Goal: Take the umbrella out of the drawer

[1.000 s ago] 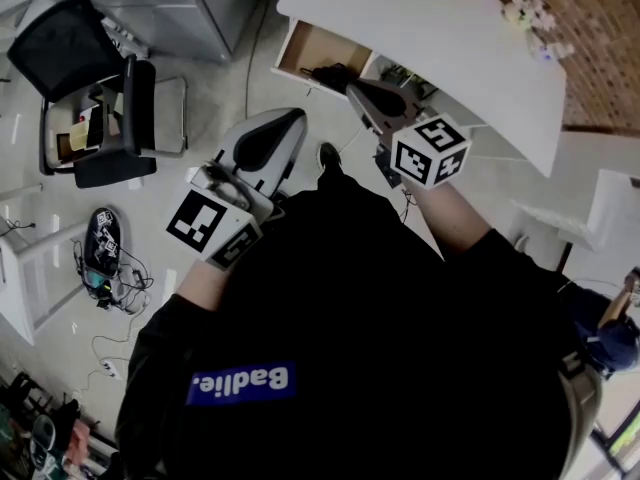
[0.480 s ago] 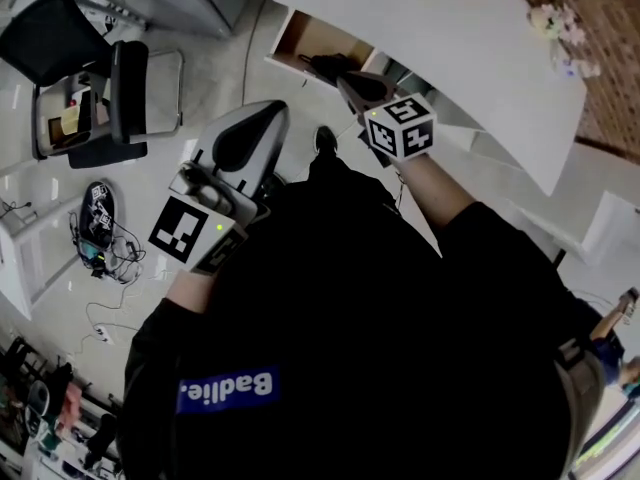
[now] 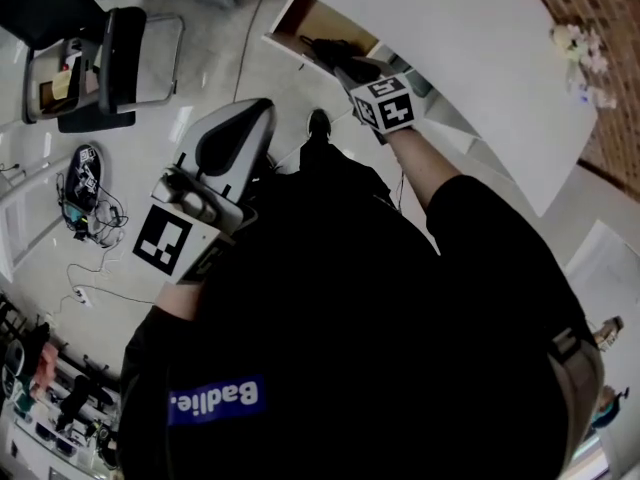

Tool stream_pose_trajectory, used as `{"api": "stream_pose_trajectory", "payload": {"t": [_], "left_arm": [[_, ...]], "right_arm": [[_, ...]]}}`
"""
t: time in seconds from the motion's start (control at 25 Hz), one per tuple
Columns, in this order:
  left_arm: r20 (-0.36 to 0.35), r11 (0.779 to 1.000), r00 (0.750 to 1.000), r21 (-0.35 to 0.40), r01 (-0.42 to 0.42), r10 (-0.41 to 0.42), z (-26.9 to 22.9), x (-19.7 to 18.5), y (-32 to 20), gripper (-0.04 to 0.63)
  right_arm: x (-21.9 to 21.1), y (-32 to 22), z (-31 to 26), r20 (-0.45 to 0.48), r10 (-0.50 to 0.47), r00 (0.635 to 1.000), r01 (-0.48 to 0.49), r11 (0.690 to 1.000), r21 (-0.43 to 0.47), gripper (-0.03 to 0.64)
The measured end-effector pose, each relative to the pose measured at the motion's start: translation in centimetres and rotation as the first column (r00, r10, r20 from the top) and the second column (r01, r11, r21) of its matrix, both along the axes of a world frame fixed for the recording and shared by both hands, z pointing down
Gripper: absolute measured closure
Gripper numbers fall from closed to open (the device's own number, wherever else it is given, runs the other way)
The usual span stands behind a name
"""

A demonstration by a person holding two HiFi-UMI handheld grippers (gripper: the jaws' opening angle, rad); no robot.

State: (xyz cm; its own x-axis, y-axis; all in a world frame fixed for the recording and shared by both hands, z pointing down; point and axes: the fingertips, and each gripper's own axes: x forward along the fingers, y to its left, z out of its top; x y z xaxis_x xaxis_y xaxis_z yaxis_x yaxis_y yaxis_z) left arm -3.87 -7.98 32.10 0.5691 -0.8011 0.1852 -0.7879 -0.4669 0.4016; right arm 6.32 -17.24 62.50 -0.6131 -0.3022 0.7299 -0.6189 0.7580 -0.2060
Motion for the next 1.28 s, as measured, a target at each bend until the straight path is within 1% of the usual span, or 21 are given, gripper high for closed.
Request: {"api": "stream_pose_trajectory", "payload": {"t": [0.16,0.24,0.36,0.64,0.84,0.96,1.16,1.28], "left_arm": [[0.030,0.999,0.999,-0.021,0.044,-0.043,0.6,-0.5,0.2,0.594],[0.041,0.998,0.997,-0.028,0.063,-0.062,0.7,-0.5,0.2,0.594],[0.049,0.996,0.995,-0.035,0.085,-0.083,0.6,-0.2,0.1,0.594],[0.061,0.992,0.992,-0.049,0.117,-0.114,0.9,-1.0,-1.2,0.594],[0.063,0.987,0.989,-0.071,0.141,-0.136,1.3,-1.3,-2.0,0.594],[0.061,0.985,0.988,-0.086,0.150,-0.145,1.7,-1.5,-2.5,0.594],[0.070,0.985,0.988,-0.099,0.145,-0.138,1.7,-0.6,-3.5,0.594],[0.071,0.983,0.989,-0.116,0.141,-0.133,2.1,-0.4,-3.9,0.594]], "right_arm": [[1.2,-0.7,4.8,-0.062,-0.011,0.998,0.007,0.998,-0.066,0.462],[1.9,-1.4,6.7,-0.099,-0.021,0.995,0.012,0.996,-0.086,0.446],[2.4,-2.1,8.8,-0.126,-0.032,0.992,0.018,0.994,-0.111,0.433],[1.1,-4.1,13.2,-0.170,-0.051,0.984,0.024,0.987,-0.159,0.417],[0.8,-5.1,16.9,-0.219,-0.097,0.971,0.057,0.981,-0.183,0.411],[0.9,-5.7,18.9,-0.255,-0.117,0.960,0.067,0.978,-0.198,0.408],[1.9,-5.5,21.5,-0.291,-0.160,0.943,0.079,0.959,-0.271,0.387],[1.5,-5.3,22.9,-0.283,-0.190,0.940,0.100,0.948,-0.303,0.377]]}}
